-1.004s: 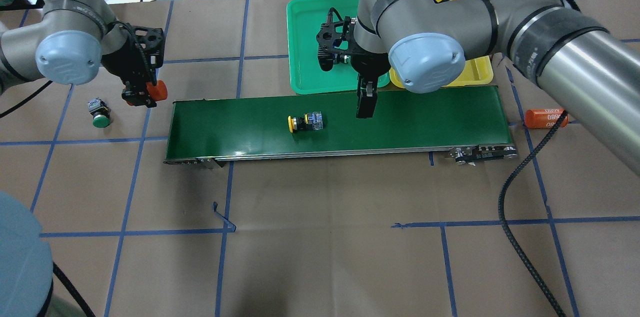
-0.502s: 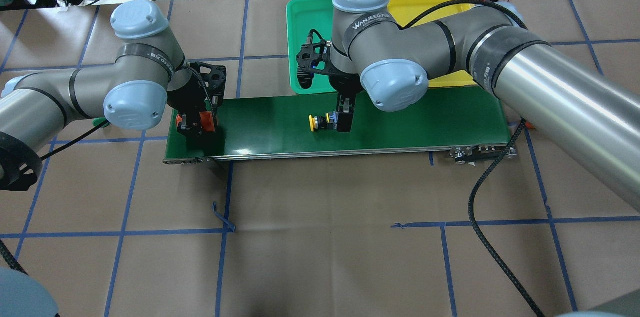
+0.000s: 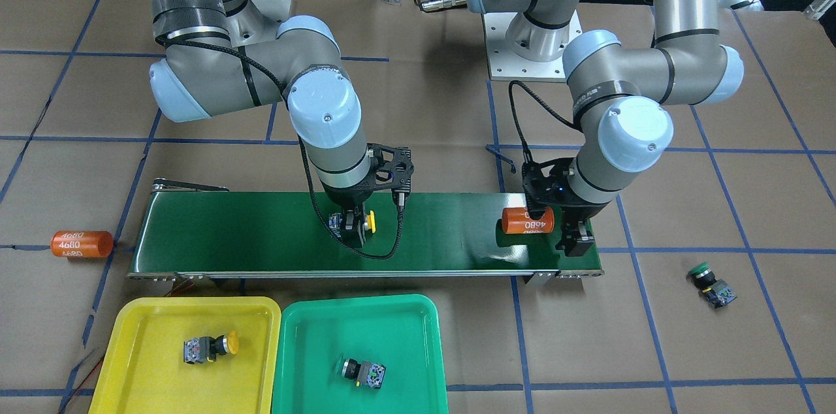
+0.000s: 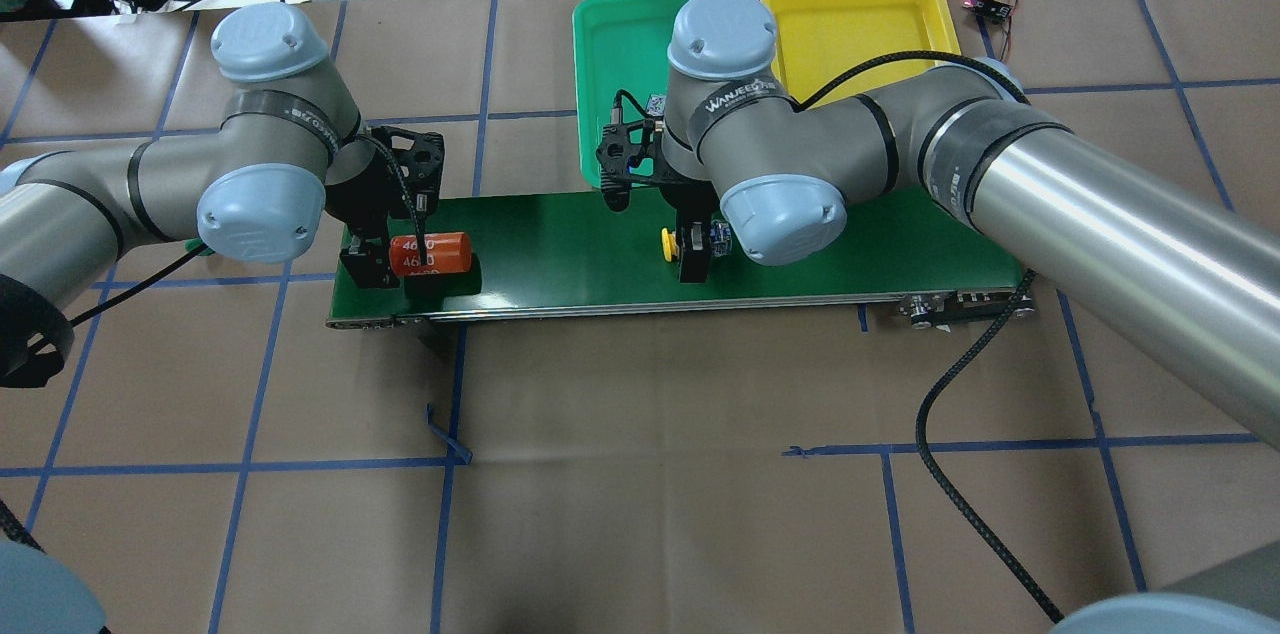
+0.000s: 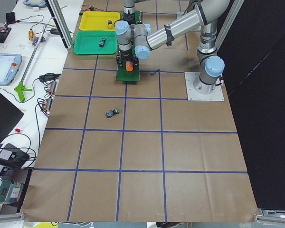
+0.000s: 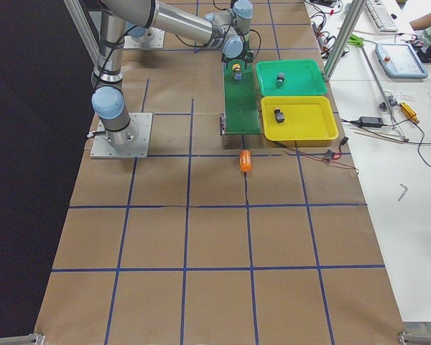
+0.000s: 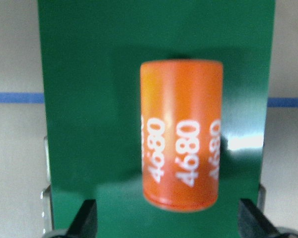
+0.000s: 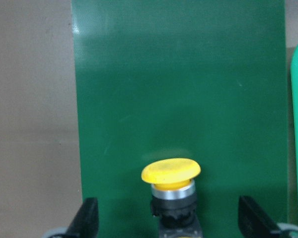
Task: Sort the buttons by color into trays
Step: 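Drop the yellow button into the yellow tray while left gripper sets cylinder on belt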
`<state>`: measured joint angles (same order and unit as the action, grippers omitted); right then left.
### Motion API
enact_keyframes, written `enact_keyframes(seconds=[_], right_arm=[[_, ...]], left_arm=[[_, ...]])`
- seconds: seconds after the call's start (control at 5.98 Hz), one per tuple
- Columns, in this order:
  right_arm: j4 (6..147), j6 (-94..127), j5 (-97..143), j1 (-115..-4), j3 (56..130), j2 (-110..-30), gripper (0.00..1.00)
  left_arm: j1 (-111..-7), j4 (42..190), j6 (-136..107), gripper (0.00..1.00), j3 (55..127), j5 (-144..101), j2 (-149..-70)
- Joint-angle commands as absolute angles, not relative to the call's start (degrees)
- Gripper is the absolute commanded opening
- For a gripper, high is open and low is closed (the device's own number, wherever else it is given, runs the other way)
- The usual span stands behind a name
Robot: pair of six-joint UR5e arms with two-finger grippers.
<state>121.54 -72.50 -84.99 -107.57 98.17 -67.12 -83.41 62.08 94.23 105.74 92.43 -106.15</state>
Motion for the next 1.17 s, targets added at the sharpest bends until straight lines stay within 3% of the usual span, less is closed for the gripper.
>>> enact_keyframes(seconds=[0.0,0.17,0.33,0.67,0.84,1.0], right_arm=[[123.2,-76.0,-86.6,-105.6,100.1,-67.6,1.0],[123.2,-76.2,-89.4,-104.4,101.2,-67.8,0.81],[123.3,-76.7,-92.7,-103.6,102.8,-69.2,0.55],[123.4,-82.9,-94.0,-100.3,104.6,-71.1,0.19],[123.7,-86.2,-94.0,-98.3,104.9,-71.5,0.12],[124.4,-89.4,-94.0,-95.7,104.7,-73.6,0.11]], left_arm=[[-77.2,67.0,102.4,0.99,99.2,93.4,-108.1],[-76.6,70.1,109.4,0.98,94.9,95.1,-109.6],[-75.9,69.2,118.0,0.97,92.9,102.1,-111.9],[-71.1,63.7,133.7,0.96,92.4,102.3,-115.9],[-68.1,60.0,136.0,0.96,92.9,102.3,-117.0],[-66.1,57.2,140.1,0.96,93.0,102.1,-118.9]])
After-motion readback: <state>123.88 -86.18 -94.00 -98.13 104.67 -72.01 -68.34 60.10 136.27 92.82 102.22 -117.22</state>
